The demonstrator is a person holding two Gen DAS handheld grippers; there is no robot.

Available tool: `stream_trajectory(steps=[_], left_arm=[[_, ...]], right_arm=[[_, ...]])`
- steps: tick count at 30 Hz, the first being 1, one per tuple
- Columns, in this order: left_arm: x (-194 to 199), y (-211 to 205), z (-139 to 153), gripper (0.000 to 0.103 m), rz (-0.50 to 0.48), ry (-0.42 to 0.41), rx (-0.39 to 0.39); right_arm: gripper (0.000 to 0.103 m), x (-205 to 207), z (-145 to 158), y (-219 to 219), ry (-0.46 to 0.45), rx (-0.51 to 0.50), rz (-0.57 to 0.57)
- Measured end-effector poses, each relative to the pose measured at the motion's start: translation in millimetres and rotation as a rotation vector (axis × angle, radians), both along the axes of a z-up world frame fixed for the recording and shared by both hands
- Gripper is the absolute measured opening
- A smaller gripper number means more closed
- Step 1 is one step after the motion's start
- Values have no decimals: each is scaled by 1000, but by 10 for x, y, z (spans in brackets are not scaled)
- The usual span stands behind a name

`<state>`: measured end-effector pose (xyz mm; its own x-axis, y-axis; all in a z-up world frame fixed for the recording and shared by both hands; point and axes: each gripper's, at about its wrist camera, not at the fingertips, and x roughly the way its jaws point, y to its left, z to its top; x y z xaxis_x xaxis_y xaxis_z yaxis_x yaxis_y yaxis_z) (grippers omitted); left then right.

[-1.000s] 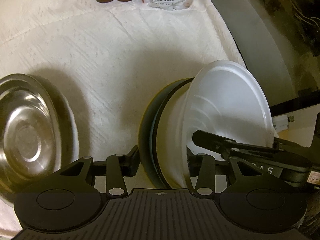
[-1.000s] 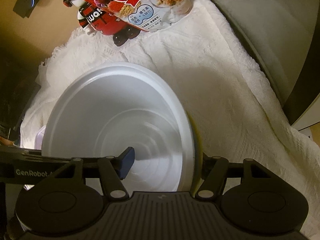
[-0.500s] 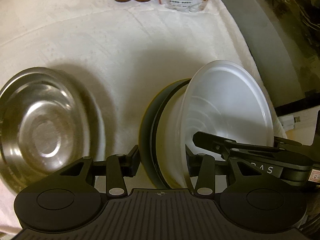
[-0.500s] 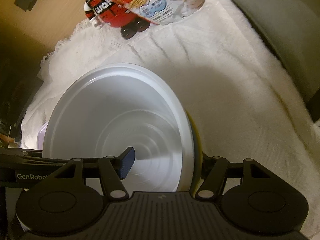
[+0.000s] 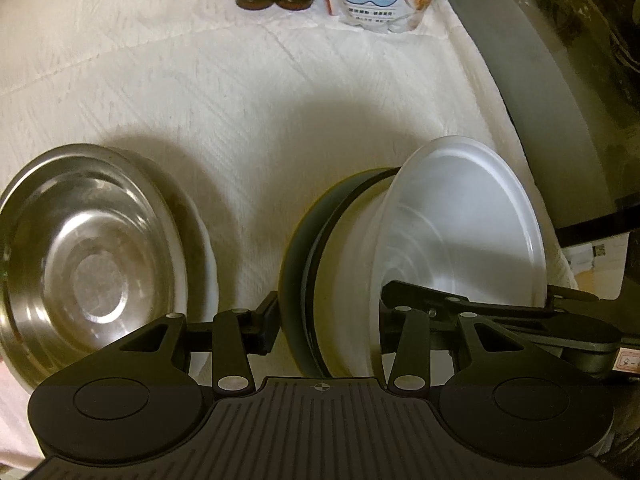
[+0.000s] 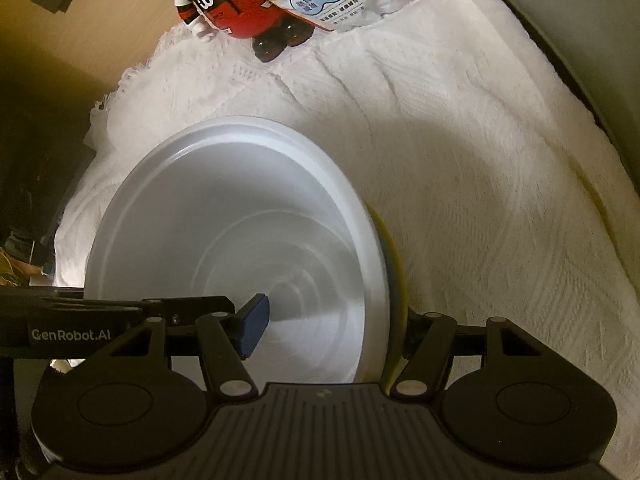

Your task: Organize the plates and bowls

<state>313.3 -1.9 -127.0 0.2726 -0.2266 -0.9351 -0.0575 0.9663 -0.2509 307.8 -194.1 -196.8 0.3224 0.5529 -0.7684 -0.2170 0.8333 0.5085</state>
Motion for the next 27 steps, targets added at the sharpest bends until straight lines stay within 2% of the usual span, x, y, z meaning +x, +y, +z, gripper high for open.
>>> stream_trajectory(steps=[11, 20, 27], left_arm=[[11, 36, -33, 46, 0, 4, -10], [1, 13, -31, 46, 3, -1, -2], [8, 85, -11, 47, 20, -5, -59]], right_arm=[[64, 46, -10, 56, 19, -19, 21], [64, 11, -28, 14, 0, 0, 6], [64, 11, -62, -64, 29, 45, -13]])
